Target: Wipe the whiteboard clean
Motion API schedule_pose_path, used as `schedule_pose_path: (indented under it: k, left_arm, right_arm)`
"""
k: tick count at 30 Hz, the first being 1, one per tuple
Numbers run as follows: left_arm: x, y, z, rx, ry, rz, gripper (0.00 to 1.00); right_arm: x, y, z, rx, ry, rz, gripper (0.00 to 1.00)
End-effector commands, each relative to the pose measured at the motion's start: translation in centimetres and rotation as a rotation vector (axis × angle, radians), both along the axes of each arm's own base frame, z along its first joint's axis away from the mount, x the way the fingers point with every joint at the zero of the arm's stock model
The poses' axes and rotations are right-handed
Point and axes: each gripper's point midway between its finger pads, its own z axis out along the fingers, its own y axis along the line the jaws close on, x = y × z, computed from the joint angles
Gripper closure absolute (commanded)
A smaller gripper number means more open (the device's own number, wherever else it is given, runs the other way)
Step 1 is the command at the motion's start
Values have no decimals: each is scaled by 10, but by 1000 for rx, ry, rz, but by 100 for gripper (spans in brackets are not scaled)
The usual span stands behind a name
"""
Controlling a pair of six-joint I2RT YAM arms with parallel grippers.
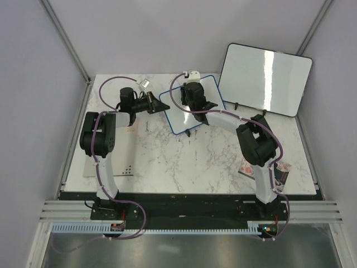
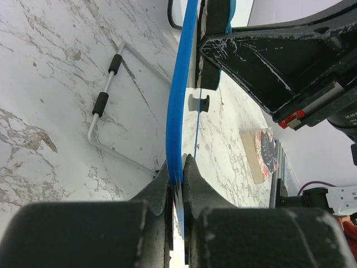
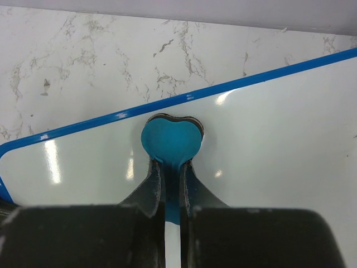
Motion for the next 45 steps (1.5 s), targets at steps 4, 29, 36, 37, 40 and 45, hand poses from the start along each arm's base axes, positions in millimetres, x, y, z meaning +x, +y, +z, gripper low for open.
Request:
schedule_pose_path:
  k: [4,29,36,37,40,45]
  left_arm:
    - [-51,-48,-9,34,-92,-261,98]
    - [-52,-50,-11,40,-87,-266,98]
    - [-52,-50,-12,42,-86,-267,98]
    - [-52,-51,-11,41,-87,-268,98]
    - [-53,-51,-10,41,-89,-271,98]
    - [-52,-51,-11,43,-85,-269,98]
  right_arm:
    - [-64,11,-126,-192,322,113,100]
    - [-75,61,-122,-171,317,261,100]
    - [-36,-1,-120,-196,306,28,100]
    - [-30,-16,-119,-200,307,-22,100]
    - [-12,-64,-119,-178,329,-153,100]
    - [4,-132,-119,-160,350,-291,100]
